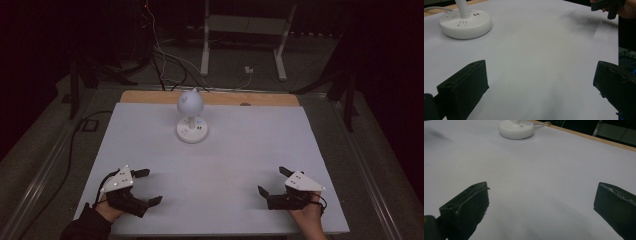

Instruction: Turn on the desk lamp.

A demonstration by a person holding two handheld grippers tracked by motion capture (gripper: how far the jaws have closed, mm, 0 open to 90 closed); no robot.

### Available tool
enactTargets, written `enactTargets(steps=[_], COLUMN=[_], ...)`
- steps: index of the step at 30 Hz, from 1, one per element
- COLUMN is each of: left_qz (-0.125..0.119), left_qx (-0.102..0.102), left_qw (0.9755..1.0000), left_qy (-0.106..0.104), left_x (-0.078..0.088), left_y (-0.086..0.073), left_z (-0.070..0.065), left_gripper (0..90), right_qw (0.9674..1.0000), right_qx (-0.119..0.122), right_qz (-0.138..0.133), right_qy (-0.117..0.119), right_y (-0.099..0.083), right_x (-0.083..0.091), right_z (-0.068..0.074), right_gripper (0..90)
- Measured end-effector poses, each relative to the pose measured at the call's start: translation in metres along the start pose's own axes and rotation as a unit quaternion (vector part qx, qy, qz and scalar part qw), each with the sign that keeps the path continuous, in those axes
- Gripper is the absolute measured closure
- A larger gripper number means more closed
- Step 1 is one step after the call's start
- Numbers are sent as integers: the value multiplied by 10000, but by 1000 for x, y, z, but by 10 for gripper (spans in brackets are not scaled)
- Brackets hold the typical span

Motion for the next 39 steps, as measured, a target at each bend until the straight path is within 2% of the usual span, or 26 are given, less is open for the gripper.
enactTargets(steps=[8,19,26,34,39], left_qz=[12,55,23,-116,-124], left_qx=[-33,-98,-195,-182,-254], left_qw=[10000,9999,9996,9994,9991], left_qy=[-14,-103,-195,-275,-305], left_x=[0,-1,-1,-2,-4], left_y=[0,2,9,24,32], left_z=[-1,-5,-10,-12,-13], left_gripper=[1,1,1,1,1], right_qw=[9999,9999,9998,9997,9997], right_qx=[-16,64,99,47,61], right_qz=[-8,-121,-163,-235,-235], right_qy=[110,33,9,10,23], right_y=[2,5,6,8,8], right_x=[2,3,4,5,5], right_z=[1,2,4,3,4], right_gripper=[0,0,0,0,0])
Point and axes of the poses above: each handheld gripper's, and its own axes: x roughly backward along the jaws, y roughly out of its top, z roughly to its left, the point moved 10 cm from there along -x, roughly forward along the jaws, and after that the axes turned 10 degrees about -x, right-handed, at the moved point
